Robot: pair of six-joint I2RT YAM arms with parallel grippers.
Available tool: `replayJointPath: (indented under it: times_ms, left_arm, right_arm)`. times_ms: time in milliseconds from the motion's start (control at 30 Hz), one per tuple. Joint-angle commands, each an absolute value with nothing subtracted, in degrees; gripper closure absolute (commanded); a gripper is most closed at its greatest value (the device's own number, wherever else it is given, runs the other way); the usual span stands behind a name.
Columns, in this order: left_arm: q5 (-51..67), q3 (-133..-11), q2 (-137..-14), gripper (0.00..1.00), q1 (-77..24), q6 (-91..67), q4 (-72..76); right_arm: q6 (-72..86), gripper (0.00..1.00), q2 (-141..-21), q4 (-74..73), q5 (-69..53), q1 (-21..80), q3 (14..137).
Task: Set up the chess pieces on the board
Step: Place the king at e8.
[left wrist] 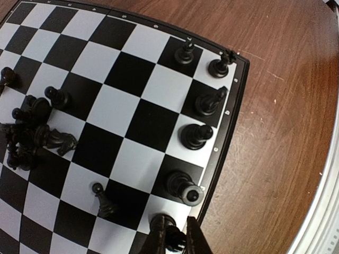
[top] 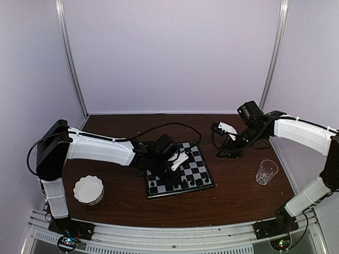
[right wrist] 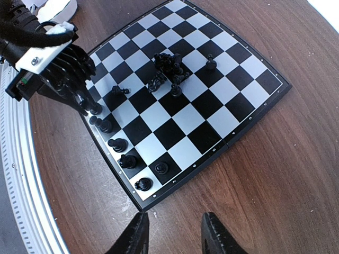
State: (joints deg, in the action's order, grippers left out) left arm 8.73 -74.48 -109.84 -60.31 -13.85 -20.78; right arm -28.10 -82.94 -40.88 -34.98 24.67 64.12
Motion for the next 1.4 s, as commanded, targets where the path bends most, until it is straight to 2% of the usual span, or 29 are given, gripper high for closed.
replayJointPath:
  times_ms: [0, 1367]
  left_arm:
    - [8.0, -74.25, -110.59, 0.93, -59.85, -13.71, -18.67]
    - [10.4, -74.72, -111.76, 0.89, -59.75, -14.59, -19.82]
  right_arm:
    - [-28.39, 0.64, -83.43, -40.82, -35.51, 24.35, 63.37]
    - [-28.47, 0.64, -83.41, -40.98, -35.51, 24.35, 63.37]
